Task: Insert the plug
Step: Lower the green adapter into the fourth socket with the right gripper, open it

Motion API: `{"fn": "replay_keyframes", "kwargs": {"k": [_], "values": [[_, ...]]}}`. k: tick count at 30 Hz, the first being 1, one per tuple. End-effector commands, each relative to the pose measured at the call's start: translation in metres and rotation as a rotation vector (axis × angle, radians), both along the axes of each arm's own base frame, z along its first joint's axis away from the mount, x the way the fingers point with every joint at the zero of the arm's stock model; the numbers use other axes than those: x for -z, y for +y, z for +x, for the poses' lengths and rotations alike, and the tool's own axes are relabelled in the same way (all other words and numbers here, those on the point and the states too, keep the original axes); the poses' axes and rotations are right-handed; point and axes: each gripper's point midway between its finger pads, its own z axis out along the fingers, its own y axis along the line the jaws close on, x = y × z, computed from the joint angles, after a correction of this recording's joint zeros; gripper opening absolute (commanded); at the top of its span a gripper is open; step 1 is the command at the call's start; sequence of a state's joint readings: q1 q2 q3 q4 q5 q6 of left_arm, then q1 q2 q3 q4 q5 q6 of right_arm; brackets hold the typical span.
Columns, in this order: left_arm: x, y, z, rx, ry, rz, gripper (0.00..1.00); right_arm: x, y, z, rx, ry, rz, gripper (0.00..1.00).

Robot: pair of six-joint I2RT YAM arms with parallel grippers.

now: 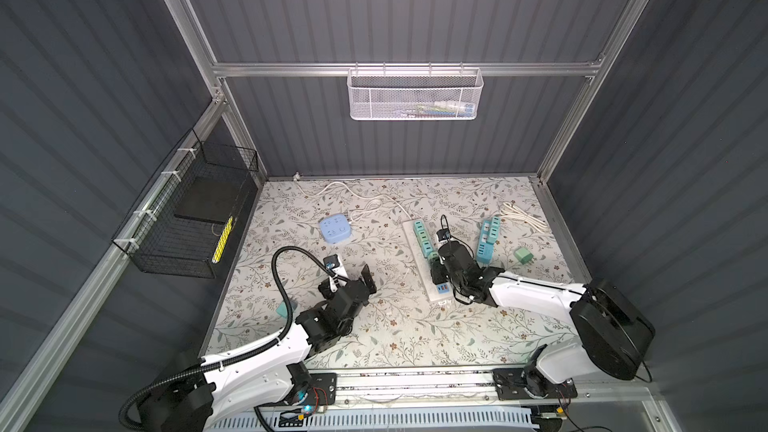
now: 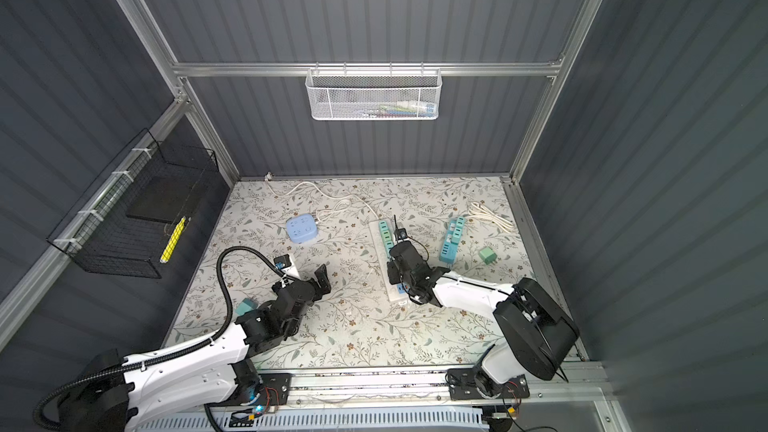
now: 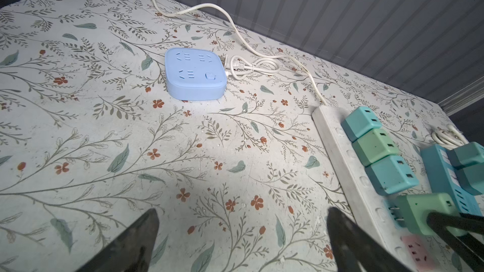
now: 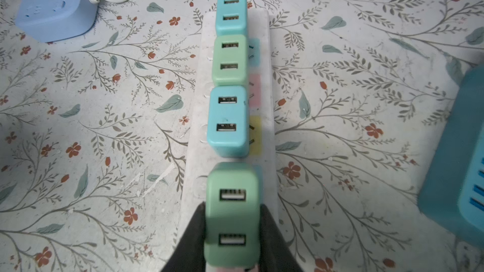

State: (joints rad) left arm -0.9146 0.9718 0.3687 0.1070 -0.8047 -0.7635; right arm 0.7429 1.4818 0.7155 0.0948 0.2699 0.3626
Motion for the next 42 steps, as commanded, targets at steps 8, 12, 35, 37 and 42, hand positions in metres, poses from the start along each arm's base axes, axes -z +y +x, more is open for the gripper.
{"fn": "replay_keyframes", "kwargs": {"k": [8, 12, 35, 37, 42], "values": [[0.003, 0.008, -0.001, -0.016, 0.003, 0.028, 1.00, 0.017, -0.002, -0.007, -0.028, 0.081, -0.079, 0.08], [0.002, 0.012, -0.002, -0.019, -0.005, 0.026, 1.00, 0.027, -0.005, -0.009, -0.020, 0.100, -0.119, 0.08], [0.001, 0.016, -0.004, -0.018, -0.013, 0.022, 1.00, 0.026, 0.010, -0.011, -0.041, 0.178, -0.176, 0.35], [-0.002, 0.016, -0.004, -0.013, -0.016, 0.019, 1.00, 0.003, 0.017, -0.004, -0.055, 0.151, -0.134, 0.44], [-0.009, 0.015, -0.005, 0.000, -0.022, 0.008, 1.00, -0.035, 0.019, 0.012, -0.056, 0.105, -0.068, 0.54]]}}
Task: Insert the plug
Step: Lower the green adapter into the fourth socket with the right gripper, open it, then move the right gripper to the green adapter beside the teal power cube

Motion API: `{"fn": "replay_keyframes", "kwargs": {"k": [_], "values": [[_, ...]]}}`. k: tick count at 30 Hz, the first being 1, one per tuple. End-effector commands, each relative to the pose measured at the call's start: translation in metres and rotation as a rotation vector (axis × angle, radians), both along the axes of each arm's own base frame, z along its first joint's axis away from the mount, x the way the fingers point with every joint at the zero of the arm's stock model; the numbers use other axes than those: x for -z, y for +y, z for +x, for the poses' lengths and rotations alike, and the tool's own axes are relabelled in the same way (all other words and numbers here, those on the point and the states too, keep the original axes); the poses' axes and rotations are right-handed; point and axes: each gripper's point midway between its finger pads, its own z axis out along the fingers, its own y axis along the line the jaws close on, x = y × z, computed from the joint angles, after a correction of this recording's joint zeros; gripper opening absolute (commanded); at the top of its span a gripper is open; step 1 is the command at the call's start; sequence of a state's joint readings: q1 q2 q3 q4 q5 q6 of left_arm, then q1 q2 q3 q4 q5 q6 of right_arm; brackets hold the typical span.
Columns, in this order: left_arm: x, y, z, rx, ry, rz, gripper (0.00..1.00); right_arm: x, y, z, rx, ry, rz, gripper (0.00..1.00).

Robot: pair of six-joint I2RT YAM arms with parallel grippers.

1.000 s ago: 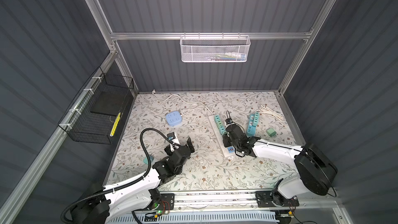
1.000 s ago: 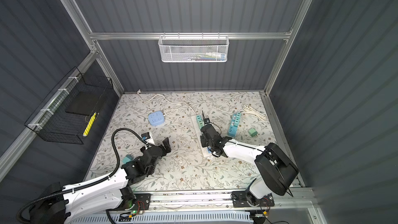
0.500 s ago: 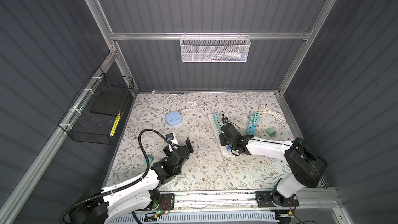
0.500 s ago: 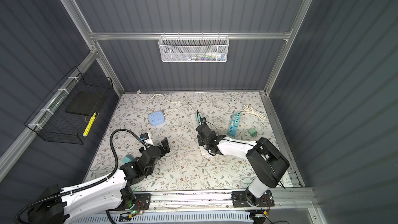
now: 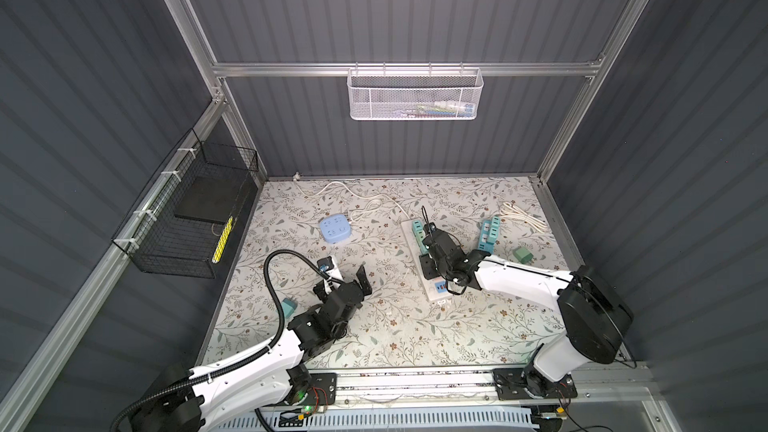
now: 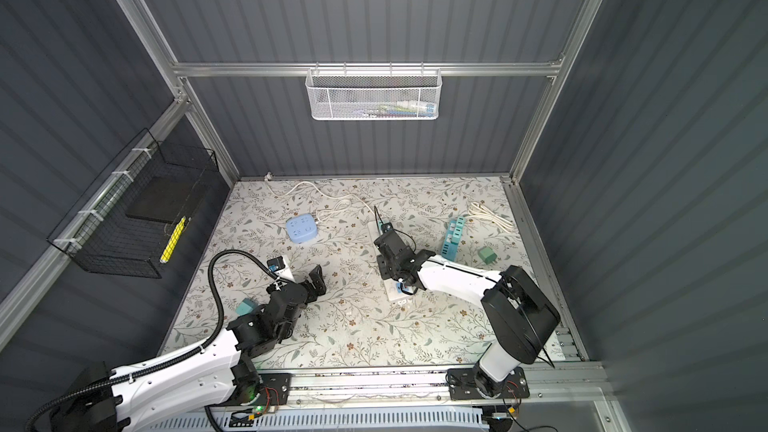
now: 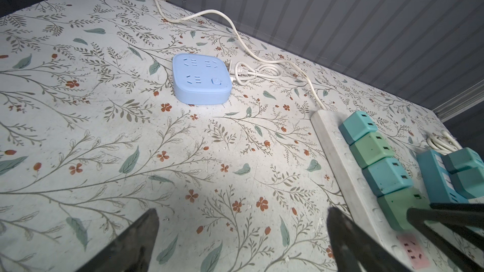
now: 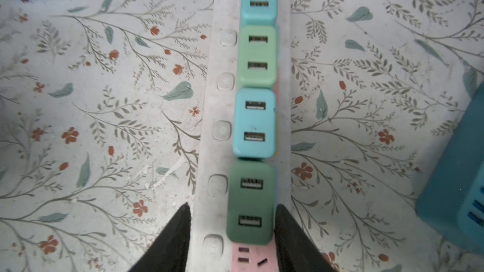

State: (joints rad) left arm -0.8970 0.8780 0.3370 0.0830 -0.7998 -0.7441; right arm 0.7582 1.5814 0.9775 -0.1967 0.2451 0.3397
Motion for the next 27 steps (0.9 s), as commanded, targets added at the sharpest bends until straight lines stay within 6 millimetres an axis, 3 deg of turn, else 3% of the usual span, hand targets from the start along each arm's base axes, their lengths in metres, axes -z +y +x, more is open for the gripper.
{"fn": "replay_keyframes", "kwargs": {"k": [1, 6, 15, 19, 22, 25, 27], "values": [[-0.004, 0.003, -0.001, 0.006, 0.000, 0.021, 1.00, -0.021, -0.006, 0.005, -0.005, 0.005, 0.032, 0.55], [-0.005, 0.005, -0.002, 0.004, -0.002, 0.026, 1.00, -0.018, -0.020, 0.014, 0.027, 0.013, 0.023, 0.54], [-0.003, 0.004, -0.001, 0.005, 0.002, 0.033, 1.00, 0.027, -0.037, 0.004, 0.070, 0.101, -0.006, 0.52], [-0.001, 0.003, 0.000, 0.009, 0.006, 0.035, 1.00, 0.035, -0.043, -0.002, 0.087, 0.120, -0.015, 0.52], [-0.001, 0.000, 0.001, 0.017, 0.008, 0.030, 1.00, 0.023, -0.045, -0.001, 0.096, 0.100, 0.000, 0.52], [-0.002, -0.005, 0.003, 0.036, 0.010, 0.030, 1.00, -0.008, -0.047, 0.003, 0.118, 0.049, 0.038, 0.55], [-0.003, -0.011, 0.004, 0.059, 0.018, 0.038, 1.00, -0.031, -0.059, 0.005, 0.179, 0.003, 0.061, 0.59]]}}
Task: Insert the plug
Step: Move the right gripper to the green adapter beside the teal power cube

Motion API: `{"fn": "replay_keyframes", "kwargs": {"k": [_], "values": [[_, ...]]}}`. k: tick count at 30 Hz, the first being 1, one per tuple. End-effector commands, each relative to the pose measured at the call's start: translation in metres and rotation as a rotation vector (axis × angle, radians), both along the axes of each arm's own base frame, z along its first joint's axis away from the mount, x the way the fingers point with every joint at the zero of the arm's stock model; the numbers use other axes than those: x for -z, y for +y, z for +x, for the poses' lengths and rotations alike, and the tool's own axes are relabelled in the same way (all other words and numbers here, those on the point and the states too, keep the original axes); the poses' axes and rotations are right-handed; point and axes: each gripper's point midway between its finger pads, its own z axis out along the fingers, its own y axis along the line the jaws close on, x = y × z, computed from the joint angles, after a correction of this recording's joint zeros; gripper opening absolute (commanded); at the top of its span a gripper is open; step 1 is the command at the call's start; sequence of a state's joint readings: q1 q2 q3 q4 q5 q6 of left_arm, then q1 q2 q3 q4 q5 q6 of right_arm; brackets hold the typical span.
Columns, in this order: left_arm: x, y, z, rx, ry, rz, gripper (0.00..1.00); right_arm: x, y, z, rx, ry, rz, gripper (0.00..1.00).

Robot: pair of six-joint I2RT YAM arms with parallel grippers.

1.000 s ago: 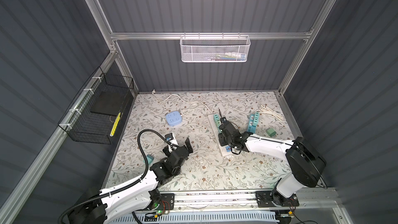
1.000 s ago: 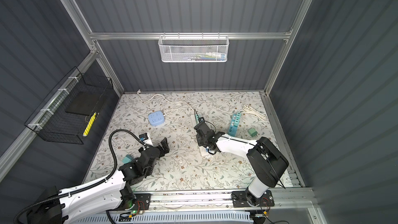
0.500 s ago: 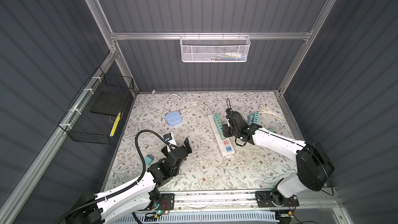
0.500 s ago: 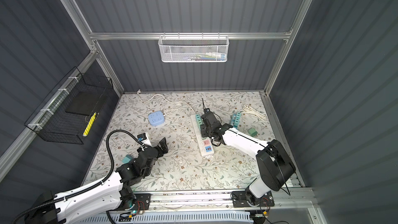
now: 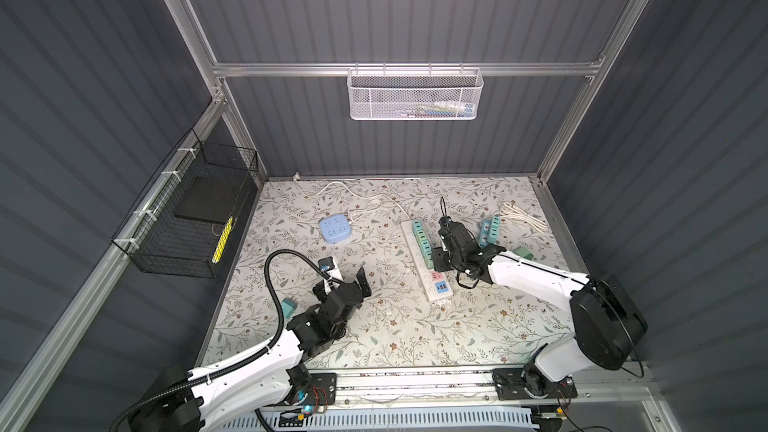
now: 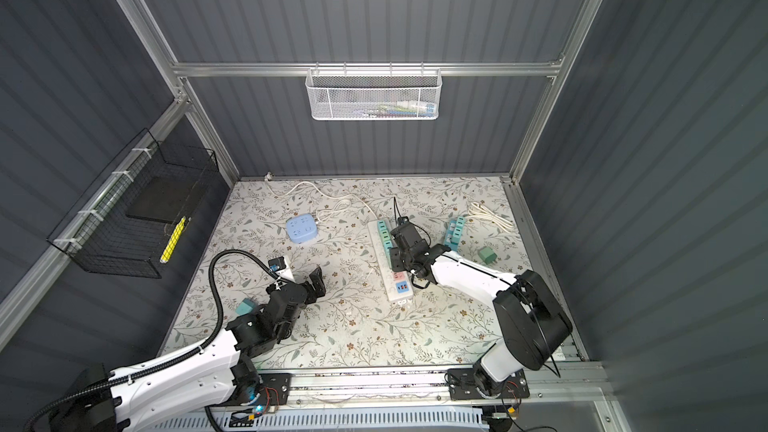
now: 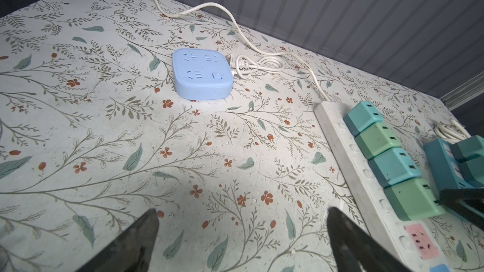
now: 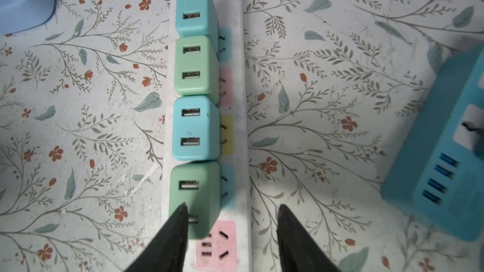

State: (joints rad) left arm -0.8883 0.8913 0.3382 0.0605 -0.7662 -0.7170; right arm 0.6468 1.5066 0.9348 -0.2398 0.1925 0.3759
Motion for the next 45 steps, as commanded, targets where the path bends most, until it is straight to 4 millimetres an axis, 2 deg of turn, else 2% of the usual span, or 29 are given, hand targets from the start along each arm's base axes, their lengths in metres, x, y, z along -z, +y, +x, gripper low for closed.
{"fn": "replay_keyframes", "kwargs": {"k": [1, 3, 5, 8, 10, 15, 17, 23, 26, 28, 36, 41, 45], "values": [[-0.012, -0.013, 0.006, 0.041, -0.008, 0.002, 1.00, -0.038, -0.030, 0.000, 0.127, -0.063, 0.017, 0.61], [-0.012, -0.018, 0.007, 0.056, 0.000, 0.004, 1.00, -0.055, -0.061, 0.000, 0.247, -0.100, 0.020, 0.64], [-0.014, -0.017, 0.008, 0.047, -0.004, -0.016, 1.00, -0.065, -0.109, -0.004, 0.417, -0.126, 0.000, 0.66], [-0.024, -0.018, 0.007, 0.055, -0.051, -0.062, 1.00, -0.071, -0.180, -0.012, 0.660, -0.137, -0.001, 0.68], [-0.030, -0.018, 0.007, 0.060, -0.068, -0.070, 1.00, -0.070, -0.211, -0.014, 0.758, -0.122, 0.024, 0.69], [-0.033, -0.025, 0.009, 0.090, -0.062, -0.065, 1.00, -0.054, -0.265, -0.002, 0.912, -0.048, 0.122, 0.70], [-0.033, -0.026, 0.009, 0.096, -0.057, -0.061, 1.00, -0.038, -0.281, 0.007, 0.944, 0.020, 0.178, 0.71], [-0.035, -0.028, 0.008, 0.120, -0.054, -0.054, 1.00, 0.005, -0.302, 0.037, 0.974, 0.147, 0.297, 0.78], [-0.035, -0.029, 0.007, 0.132, -0.044, -0.046, 1.00, 0.023, -0.302, 0.049, 0.952, 0.202, 0.299, 0.78], [-0.034, -0.030, 0.006, 0.138, -0.040, -0.045, 1.00, 0.033, -0.309, 0.049, 0.970, 0.220, 0.265, 0.79], [-0.036, -0.033, 0.007, 0.158, -0.040, -0.032, 1.00, 0.051, -0.311, 0.062, 0.930, 0.268, 0.239, 0.81], [-0.035, -0.036, 0.008, 0.165, -0.029, -0.021, 1.00, 0.065, -0.301, 0.061, 0.892, 0.315, 0.271, 0.81], [-0.036, -0.038, 0.009, 0.176, -0.026, -0.018, 1.00, 0.068, -0.293, 0.058, 0.884, 0.302, 0.315, 0.81]]}}
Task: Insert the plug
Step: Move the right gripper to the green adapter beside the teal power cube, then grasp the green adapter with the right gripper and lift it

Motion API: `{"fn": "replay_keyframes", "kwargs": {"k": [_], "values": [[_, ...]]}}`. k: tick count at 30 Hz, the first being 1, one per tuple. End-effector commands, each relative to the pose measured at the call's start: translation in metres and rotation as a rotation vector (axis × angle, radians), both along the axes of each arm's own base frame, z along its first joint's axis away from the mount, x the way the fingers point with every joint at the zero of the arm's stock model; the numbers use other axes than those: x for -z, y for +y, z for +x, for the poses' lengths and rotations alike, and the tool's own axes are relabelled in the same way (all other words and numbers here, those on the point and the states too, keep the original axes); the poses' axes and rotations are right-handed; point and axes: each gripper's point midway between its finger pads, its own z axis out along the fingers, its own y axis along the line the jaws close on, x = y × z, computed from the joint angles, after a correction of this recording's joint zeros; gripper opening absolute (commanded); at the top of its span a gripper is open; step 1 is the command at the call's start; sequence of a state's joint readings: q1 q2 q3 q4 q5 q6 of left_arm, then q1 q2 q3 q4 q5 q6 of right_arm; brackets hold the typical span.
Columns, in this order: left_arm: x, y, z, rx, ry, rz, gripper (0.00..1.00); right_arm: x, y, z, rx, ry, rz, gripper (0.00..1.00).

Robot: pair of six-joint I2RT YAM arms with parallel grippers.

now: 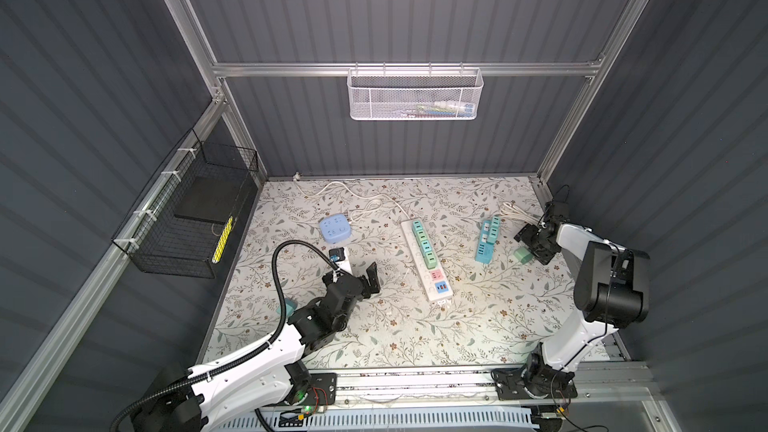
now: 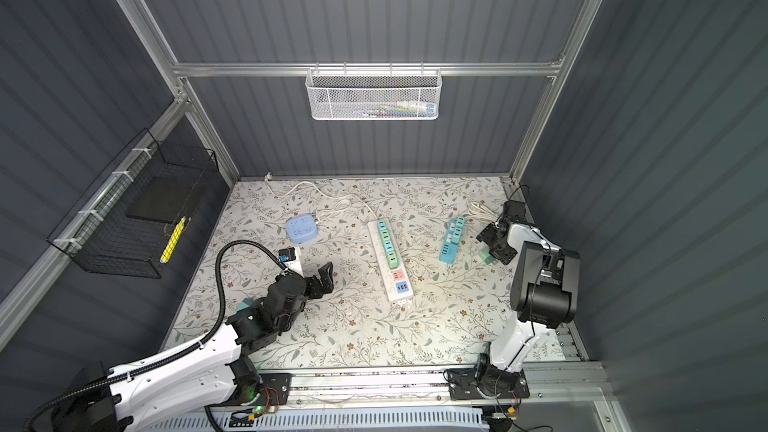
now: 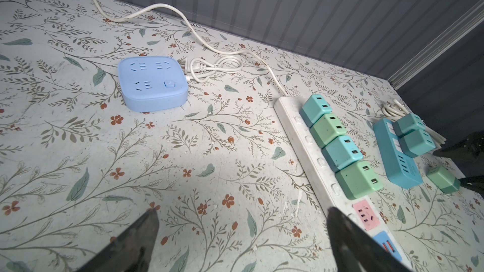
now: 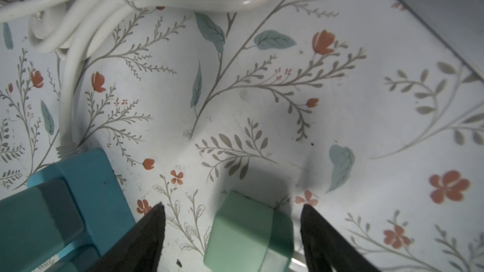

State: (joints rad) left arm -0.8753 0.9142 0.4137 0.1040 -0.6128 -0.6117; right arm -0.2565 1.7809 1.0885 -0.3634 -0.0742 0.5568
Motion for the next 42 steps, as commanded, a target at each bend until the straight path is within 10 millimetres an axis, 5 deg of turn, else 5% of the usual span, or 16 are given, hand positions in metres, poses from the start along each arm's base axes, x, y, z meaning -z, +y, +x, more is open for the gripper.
{"fn": "replay_keyframes", "kwargs": {"k": [1, 15, 26, 42], "values": [[-0.010, -0.004, 0.003, 0.018, -0.008, 0.012, 1.00, 0.001, 0.010, -0.004, -0.022, -0.018, 0.045, 0.81], [-0.012, -0.006, 0.001, 0.041, -0.006, 0.014, 1.00, -0.005, 0.049, -0.022, -0.070, -0.055, 0.173, 0.81], [-0.012, -0.006, 0.000, 0.045, -0.006, 0.017, 1.00, -0.006, 0.006, -0.029, -0.088, 0.145, -0.107, 0.77], [-0.012, -0.004, 0.002, 0.038, 0.000, 0.033, 1.00, 0.012, 0.022, -0.016, -0.210, 0.211, -0.085, 0.55]]}}
